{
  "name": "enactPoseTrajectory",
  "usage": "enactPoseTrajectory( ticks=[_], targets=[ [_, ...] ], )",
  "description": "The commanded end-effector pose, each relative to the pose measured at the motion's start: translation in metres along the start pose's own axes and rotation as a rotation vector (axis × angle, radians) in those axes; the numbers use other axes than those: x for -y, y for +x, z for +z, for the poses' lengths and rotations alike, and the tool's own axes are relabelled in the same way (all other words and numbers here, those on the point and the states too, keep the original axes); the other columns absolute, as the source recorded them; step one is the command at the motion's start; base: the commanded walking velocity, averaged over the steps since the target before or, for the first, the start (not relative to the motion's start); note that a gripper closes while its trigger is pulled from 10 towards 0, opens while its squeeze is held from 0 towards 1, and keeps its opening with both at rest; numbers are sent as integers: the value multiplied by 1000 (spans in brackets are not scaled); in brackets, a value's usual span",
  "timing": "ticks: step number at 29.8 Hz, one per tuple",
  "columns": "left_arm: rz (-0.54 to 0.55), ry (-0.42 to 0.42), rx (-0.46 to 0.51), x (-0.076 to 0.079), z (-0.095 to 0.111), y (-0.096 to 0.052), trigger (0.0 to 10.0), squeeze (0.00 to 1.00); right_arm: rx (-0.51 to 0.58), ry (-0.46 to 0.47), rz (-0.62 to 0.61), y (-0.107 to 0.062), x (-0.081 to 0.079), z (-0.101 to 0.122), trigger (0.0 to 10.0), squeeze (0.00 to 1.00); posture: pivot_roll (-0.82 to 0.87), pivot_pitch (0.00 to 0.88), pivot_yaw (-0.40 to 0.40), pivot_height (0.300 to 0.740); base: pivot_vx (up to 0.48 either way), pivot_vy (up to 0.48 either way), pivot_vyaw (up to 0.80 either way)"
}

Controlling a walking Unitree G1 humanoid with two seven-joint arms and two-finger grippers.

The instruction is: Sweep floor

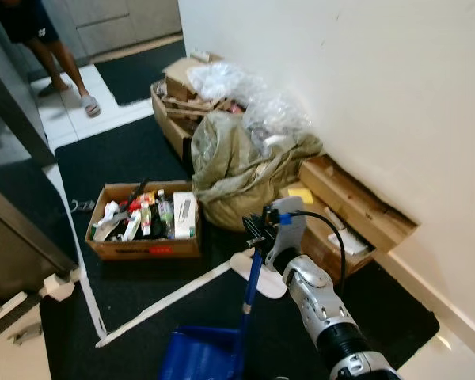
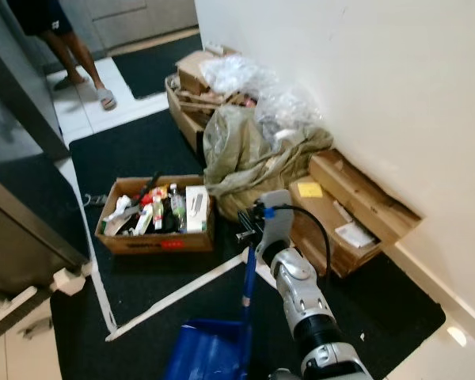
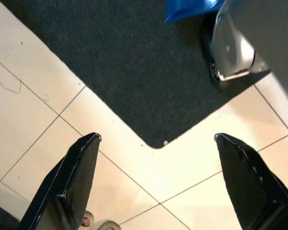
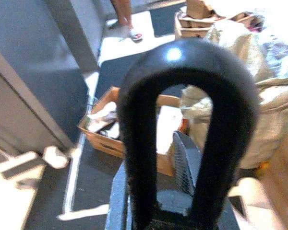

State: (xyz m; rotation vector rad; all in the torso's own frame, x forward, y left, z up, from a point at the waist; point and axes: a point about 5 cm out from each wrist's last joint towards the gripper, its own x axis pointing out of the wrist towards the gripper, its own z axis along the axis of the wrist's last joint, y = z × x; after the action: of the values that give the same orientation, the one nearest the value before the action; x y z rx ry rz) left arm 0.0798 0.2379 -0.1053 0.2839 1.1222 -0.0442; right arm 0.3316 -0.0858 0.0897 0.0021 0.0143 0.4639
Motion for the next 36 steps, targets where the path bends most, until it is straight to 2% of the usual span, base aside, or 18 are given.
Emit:
enactPoseTrajectory(
  ticks=[1,2,4,9,10,15,16,18,20,21,23,24,25,26,34,36],
  targets=[
    [22,15,-19,-9,-9,-3,10000,0,74,-40,-3,5,-2,13,10000,0,154,245,51,740,0,0,0],
    [30,21,5,-14,-7,-4,10000,0,139,-62,-63,11,7,28,10000,0,163,261,53,740,0,0,0],
    [30,23,16,-14,-5,-4,10000,0,156,-62,-83,12,11,33,10000,0,164,264,53,740,0,0,0],
    [30,21,31,-15,-2,-3,10000,0,170,-58,-95,13,14,37,10000,0,167,271,56,740,0,0,0],
    [31,22,49,-15,1,-3,10000,0,180,-70,-115,14,19,40,10000,0,176,285,62,740,0,0,0],
    [35,23,59,-17,2,-3,10000,0,186,-102,-126,14,22,41,10000,0,182,293,66,740,0,0,0],
    [38,26,58,-19,-1,-5,10000,0,179,-157,-121,13,23,40,10000,0,189,306,73,740,0,0,0],
    [38,26,58,-19,-1,-5,10000,0,179,-157,-121,13,23,40,10000,0,189,306,73,740,0,0,0],
    [41,31,47,-20,-11,-9,10000,0,157,-281,-96,11,21,34,10000,0,203,319,76,740,0,0,0],
    [40,33,44,-20,-14,-10,10000,0,148,-325,-91,10,20,31,10000,247,207,320,77,740,0,0,0],
    [39,35,44,-19,-15,-11,10000,0,144,-347,-90,9,20,29,10000,247,207,320,77,740,0,0,0],
    [38,35,45,-19,-16,-11,10000,0,142,-356,-91,9,20,28,10000,737,207,320,77,740,0,0,0],
    [38,35,45,-19,-16,-11,10000,0,142,-356,-91,9,20,28,10000,737,207,320,77,740,0,0,0],
    [37,36,47,-19,-16,-11,10000,0,148,-360,-108,9,20,28,10000,1000,216,320,79,740,0,0,0],
    [37,37,55,-20,-15,-11,10000,0,165,-343,-138,9,21,27,10000,1000,210,308,78,740,0,0,0],
    [40,37,68,-21,-6,-8,10000,0,162,-331,-178,4,33,27,10000,1000,188,272,72,740,0,0,0]
  ],
)
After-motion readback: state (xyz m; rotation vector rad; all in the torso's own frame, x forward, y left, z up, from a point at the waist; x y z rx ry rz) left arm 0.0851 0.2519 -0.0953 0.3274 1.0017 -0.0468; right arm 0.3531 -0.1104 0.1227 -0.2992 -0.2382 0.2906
